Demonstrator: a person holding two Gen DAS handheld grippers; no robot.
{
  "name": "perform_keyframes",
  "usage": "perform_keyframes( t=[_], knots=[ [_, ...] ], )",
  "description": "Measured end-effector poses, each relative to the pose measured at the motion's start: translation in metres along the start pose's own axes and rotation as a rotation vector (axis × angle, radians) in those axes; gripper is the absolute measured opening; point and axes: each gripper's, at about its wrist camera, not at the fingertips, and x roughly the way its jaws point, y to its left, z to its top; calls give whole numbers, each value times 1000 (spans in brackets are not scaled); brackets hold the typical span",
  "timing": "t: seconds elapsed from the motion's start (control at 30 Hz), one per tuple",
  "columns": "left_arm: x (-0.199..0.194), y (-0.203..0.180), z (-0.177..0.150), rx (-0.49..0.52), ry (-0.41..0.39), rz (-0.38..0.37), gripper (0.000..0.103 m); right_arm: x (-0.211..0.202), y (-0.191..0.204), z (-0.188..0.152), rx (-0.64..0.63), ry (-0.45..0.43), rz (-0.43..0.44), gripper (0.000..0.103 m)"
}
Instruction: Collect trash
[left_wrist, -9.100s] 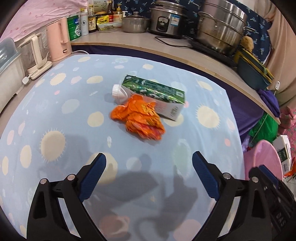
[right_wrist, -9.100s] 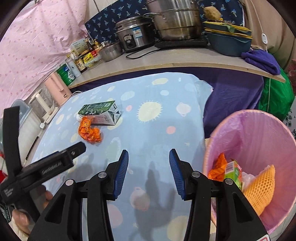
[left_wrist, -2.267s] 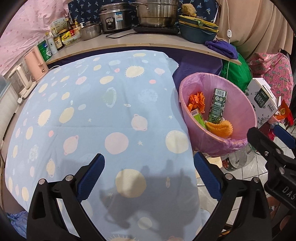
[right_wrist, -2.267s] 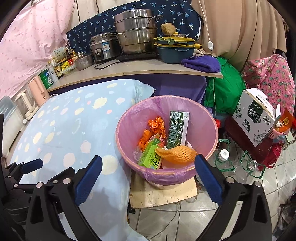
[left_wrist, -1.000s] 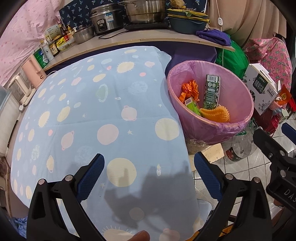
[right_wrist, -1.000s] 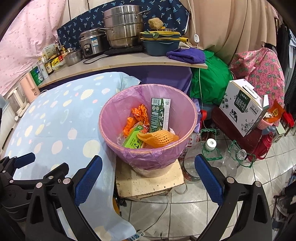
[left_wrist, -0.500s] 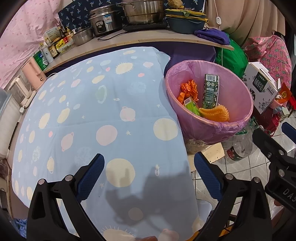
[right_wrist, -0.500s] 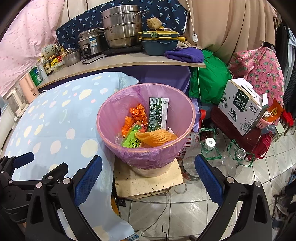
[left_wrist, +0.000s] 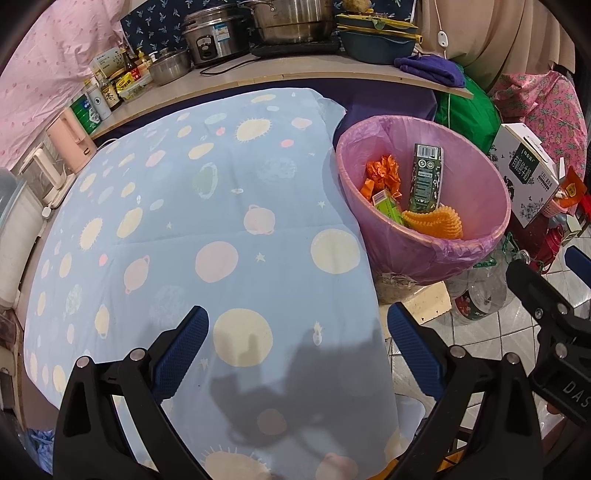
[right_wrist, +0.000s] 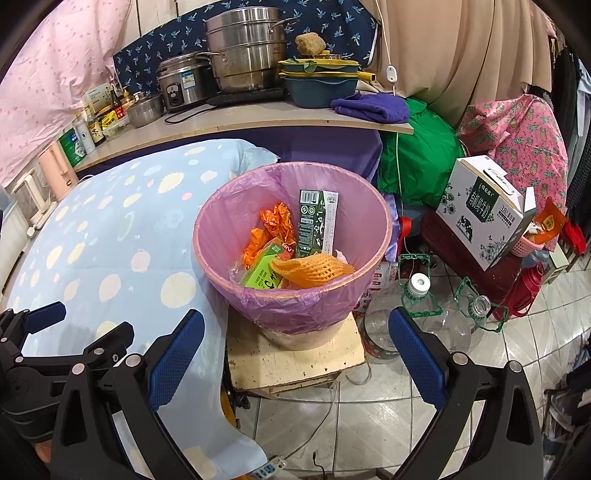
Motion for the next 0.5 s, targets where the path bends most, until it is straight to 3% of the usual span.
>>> perform_keyframes(
  t=[0.5],
  knots=[
    [-1, 1, 0, -6, -1, 1, 93, 0, 0, 0, -1, 5, 2, 96]
  ],
)
